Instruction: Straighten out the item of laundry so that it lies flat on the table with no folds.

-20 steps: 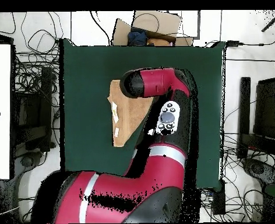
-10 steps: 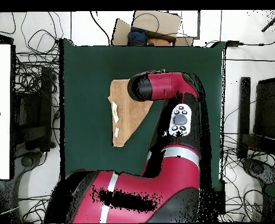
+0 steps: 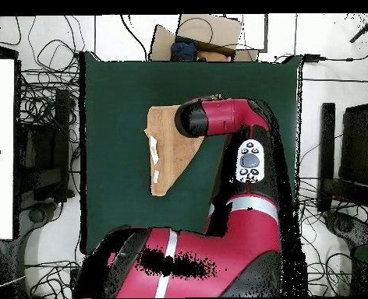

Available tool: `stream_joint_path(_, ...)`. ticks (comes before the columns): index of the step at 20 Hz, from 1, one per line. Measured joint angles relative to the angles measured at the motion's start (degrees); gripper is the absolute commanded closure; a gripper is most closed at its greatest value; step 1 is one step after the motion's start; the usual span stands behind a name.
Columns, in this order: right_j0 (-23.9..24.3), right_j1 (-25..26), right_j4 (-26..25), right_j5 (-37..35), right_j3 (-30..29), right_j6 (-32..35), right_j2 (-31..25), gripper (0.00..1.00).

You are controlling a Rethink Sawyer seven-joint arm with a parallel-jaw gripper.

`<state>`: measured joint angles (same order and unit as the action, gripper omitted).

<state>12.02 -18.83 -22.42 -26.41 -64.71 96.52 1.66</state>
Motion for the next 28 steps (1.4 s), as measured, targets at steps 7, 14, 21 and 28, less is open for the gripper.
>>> stream_joint_path(7,2.34,-1.03,-2.23,0.00,-1.53,-0.11,-3.41,1.00)
stream_joint_path(14,6.32,-1.90,-3.75,0.52,-3.63,-1.65,-7.68,1.00)
stream_joint_path(21,12.05,-2.30,-6.05,1.85,-6.40,-3.72,-12.76,1.00)
stream_joint_path(28,18.41,-2.27,-8.46,1.94,-9.15,-7.51,-18.69,1.00)
